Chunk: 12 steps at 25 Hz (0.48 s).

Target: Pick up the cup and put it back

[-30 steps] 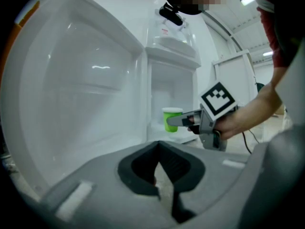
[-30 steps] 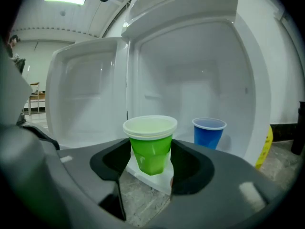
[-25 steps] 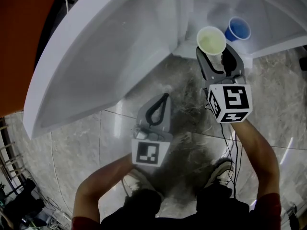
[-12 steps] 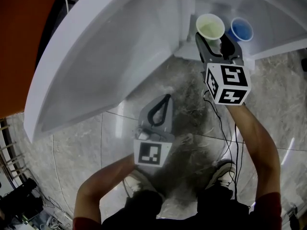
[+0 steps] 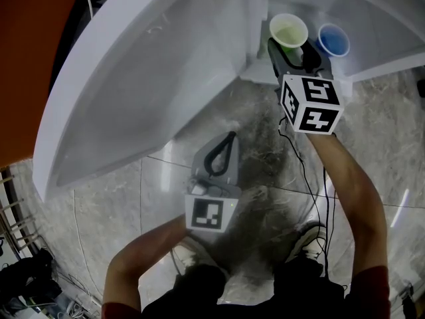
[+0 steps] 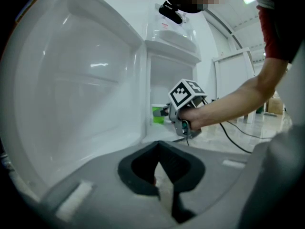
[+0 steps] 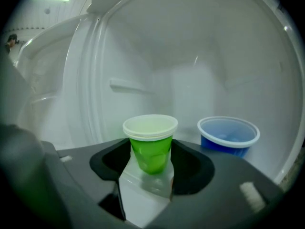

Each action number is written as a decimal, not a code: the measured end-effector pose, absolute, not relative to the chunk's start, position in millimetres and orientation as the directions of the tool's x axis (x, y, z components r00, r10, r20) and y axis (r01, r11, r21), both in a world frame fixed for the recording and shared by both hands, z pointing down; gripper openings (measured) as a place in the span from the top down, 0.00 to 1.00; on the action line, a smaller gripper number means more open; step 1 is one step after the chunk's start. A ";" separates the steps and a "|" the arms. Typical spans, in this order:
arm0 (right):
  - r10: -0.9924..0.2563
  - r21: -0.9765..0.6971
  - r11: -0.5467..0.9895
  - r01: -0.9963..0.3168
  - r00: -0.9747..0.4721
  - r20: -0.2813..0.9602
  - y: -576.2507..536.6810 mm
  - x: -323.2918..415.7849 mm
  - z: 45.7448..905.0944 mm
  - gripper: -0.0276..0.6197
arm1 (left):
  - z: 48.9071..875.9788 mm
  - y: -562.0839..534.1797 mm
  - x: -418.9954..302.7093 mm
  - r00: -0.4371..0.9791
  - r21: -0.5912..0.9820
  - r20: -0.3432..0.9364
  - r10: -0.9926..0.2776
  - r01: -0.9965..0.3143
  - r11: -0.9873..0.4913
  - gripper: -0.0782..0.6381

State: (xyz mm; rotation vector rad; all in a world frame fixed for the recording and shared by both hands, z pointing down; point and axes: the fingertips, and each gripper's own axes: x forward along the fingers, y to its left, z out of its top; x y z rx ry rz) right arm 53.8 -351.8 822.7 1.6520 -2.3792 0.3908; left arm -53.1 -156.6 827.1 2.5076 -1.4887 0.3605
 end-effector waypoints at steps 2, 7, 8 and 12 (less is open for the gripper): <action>-0.877 -0.107 0.340 -0.934 -0.356 0.322 -352.2 54.2 822.2 0.55 | 826.7 -156.9 -53.4 0.464 0.045 0.306 -0.831 -0.880 -0.474 0.89; -0.869 -0.137 0.351 -0.926 -0.377 0.320 -351.0 54.0 822.3 0.55 | 825.3 -157.5 -54.1 0.461 0.037 0.307 -0.833 -0.880 -0.474 0.89; -0.867 -0.137 0.356 -0.924 -0.382 0.320 -350.7 53.2 822.0 0.55 | 824.9 -157.6 -53.8 0.463 0.029 0.308 -0.831 -0.878 -0.478 0.89; -0.861 -0.124 0.367 -0.922 -0.387 0.331 -345.6 52.6 822.9 0.53 | 823.1 -157.3 -54.8 0.458 0.025 0.306 -0.835 -0.880 -0.474 0.89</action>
